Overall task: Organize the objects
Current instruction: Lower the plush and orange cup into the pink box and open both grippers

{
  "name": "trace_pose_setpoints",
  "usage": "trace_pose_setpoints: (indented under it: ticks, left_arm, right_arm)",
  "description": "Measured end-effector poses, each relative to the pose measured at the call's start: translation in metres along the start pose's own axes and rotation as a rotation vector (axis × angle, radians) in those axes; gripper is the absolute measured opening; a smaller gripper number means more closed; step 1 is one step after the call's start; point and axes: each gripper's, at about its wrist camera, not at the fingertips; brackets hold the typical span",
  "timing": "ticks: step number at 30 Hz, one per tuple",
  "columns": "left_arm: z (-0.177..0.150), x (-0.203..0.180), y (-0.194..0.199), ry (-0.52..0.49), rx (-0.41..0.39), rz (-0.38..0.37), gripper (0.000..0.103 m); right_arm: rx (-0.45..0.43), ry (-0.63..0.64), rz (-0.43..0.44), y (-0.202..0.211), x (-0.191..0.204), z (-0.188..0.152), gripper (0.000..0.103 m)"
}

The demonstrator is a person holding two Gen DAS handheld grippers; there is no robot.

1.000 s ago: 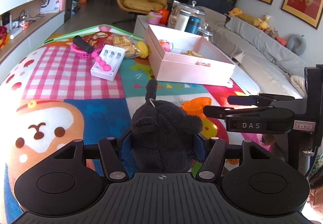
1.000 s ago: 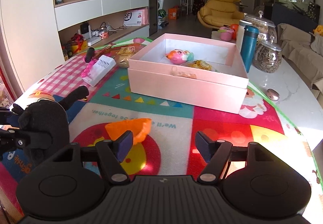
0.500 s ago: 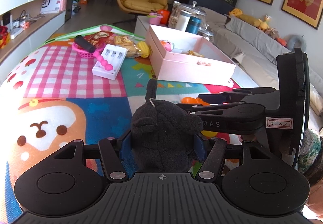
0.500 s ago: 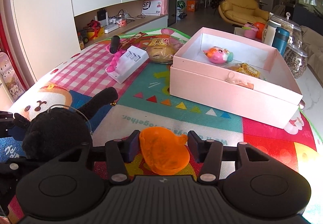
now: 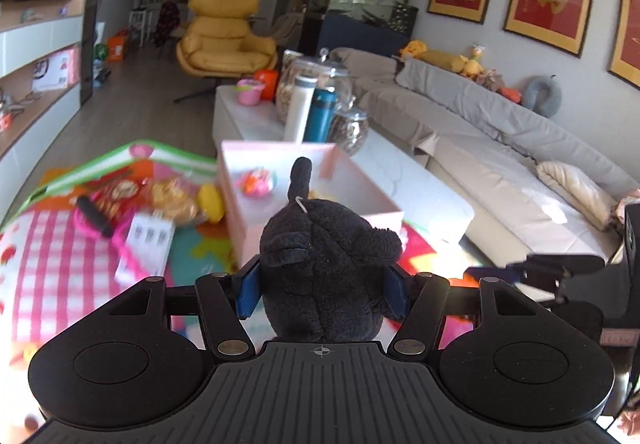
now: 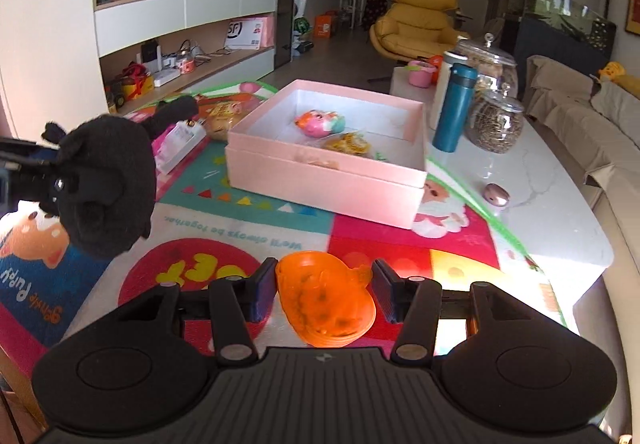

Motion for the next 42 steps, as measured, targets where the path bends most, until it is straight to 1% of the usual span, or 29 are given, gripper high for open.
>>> trace_pose_setpoints:
  ticks: [3,5,6,7,9,10,12,14,18,20,22,27,29,30,31,33,35,38,40,42]
  left_arm:
    - [0.039,-0.006,-0.043,-0.008,-0.041,-0.023,0.067]
    - [0.057,-0.002,-0.082,0.015,-0.036,-0.05,0.069]
    - [0.062,0.001,-0.105,0.024,-0.011,-0.055,0.07]
    - [0.063,0.006,-0.127,0.035,0.029,-0.046,0.07]
    - [0.062,0.016,-0.166,0.06,0.123,0.011,0.068]
    - [0.059,0.023,-0.18,0.075,0.151,0.039,0.067]
    - [0.053,0.033,-0.189,0.08,0.156,0.066,0.067]
    - [0.051,0.04,-0.179,0.07,0.108,0.047,0.065]
    - [0.045,0.051,-0.128,0.054,-0.064,0.008,0.065]
    - [0.04,0.059,-0.107,0.065,-0.099,0.002,0.065]
    - [0.034,0.069,-0.089,0.095,-0.1,0.018,0.065]
    - [0.017,0.095,-0.067,0.147,-0.042,0.128,0.065]
    - [0.008,0.109,-0.058,0.163,-0.025,0.164,0.065]
    - [0.004,0.115,-0.056,0.171,-0.018,0.18,0.065]
    - [0.0,0.12,-0.052,0.182,-0.014,0.194,0.065]
    - [-0.008,0.13,-0.047,0.212,-0.017,0.22,0.065]
    - [-0.015,0.14,-0.039,0.248,-0.036,0.255,0.065]
    - [-0.017,0.162,-0.027,0.33,-0.074,0.322,0.065]
    - [-0.011,0.179,-0.023,0.384,-0.084,0.355,0.065]
    - [-0.002,0.194,-0.026,0.414,-0.09,0.378,0.065]
  right_arm:
    - [-0.04,-0.029,-0.012,0.008,-0.015,0.008,0.051]
    - [-0.06,-0.039,-0.028,0.007,-0.024,0.015,0.051]
    - [-0.068,-0.043,-0.036,0.004,-0.028,0.017,0.051]
    - [-0.07,-0.047,-0.043,0.001,-0.032,0.02,0.051]
    - [-0.058,-0.06,-0.054,-0.009,-0.04,0.025,0.051]
    - [-0.051,-0.065,-0.062,-0.015,-0.044,0.029,0.051]
    - [-0.048,-0.073,-0.077,-0.025,-0.052,0.038,0.051]
    - [-0.05,-0.078,-0.088,-0.036,-0.058,0.05,0.051]
    - [-0.057,-0.053,-0.109,-0.063,-0.055,0.076,0.051]
    - [-0.055,-0.04,-0.103,-0.08,-0.049,0.093,0.051]
    - [-0.046,-0.03,-0.104,-0.101,-0.042,0.112,0.051]
    - [-0.039,0.011,-0.17,-0.163,-0.015,0.159,0.051]
    - [-0.014,0.03,-0.169,-0.181,-0.004,0.171,0.057]
    - [-0.01,0.035,-0.171,-0.186,0.0,0.175,0.069]
    - [-0.009,0.042,-0.173,-0.188,0.004,0.177,0.076]
    - [-0.011,0.06,-0.162,-0.188,0.013,0.178,0.079]
    - [-0.019,0.064,-0.15,-0.182,0.017,0.174,0.083]
    - [-0.035,0.073,-0.141,-0.163,0.018,0.154,0.087]
    - [-0.042,0.083,-0.142,-0.151,0.018,0.138,0.089]
    - [-0.049,0.085,-0.147,-0.137,0.014,0.118,0.09]
Point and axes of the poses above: each gripper's, at about its wrist camera, not at the fingertips, and y roughly against the way its jaws point, x to its left, z to its top, and after that the axes turned 1 degree about y, right-handed
